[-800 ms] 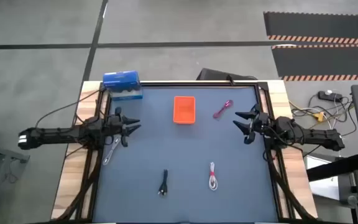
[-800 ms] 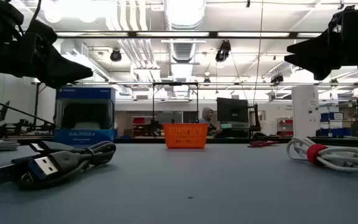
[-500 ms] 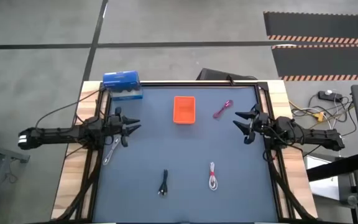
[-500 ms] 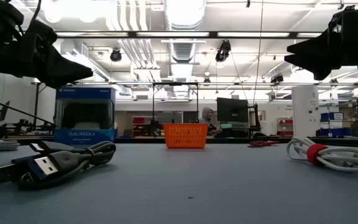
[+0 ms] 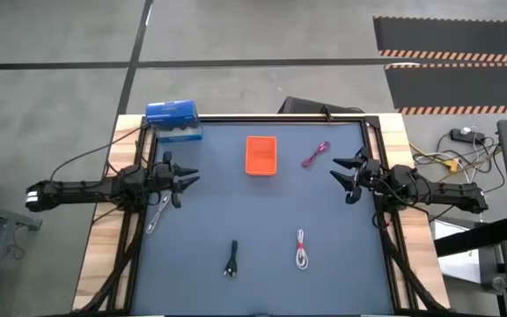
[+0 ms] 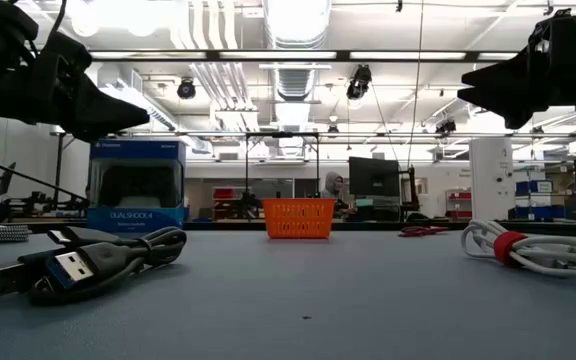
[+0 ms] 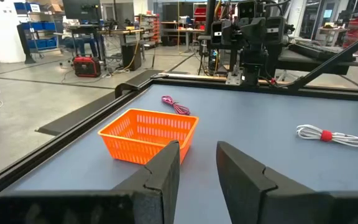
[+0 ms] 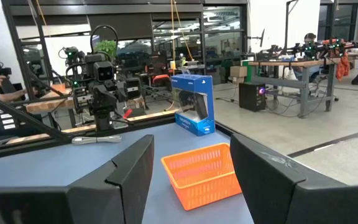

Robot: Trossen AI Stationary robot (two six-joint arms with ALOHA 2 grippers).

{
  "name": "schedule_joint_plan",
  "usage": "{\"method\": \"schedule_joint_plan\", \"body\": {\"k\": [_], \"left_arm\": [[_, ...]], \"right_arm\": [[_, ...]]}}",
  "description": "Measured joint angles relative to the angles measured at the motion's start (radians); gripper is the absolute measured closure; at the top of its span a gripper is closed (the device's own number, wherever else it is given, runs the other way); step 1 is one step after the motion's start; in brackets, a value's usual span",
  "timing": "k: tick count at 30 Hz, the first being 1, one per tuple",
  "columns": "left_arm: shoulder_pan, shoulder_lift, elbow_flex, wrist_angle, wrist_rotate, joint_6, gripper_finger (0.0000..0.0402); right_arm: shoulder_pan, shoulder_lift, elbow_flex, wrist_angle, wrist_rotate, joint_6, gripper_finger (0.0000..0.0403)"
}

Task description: Pick and place USB-C Cables

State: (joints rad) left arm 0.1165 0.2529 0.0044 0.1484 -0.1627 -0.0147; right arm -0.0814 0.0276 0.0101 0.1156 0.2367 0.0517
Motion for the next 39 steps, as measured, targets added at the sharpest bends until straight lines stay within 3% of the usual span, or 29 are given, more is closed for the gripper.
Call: {"method": "schedule_joint_plan", "body": {"k": [30, 39], "left_arm": [[0.0, 0.0, 0.0, 0.0, 0.0, 0.0, 0.0311], [0.0, 0.0, 0.0, 0.0, 0.0, 0.0, 0.0311]], "right_arm": [[0.0, 0.0, 0.0, 0.0, 0.0, 0.0, 0.02], [0.0, 0.0, 0.0, 0.0, 0.0, -0.155, 0.0199]]}}
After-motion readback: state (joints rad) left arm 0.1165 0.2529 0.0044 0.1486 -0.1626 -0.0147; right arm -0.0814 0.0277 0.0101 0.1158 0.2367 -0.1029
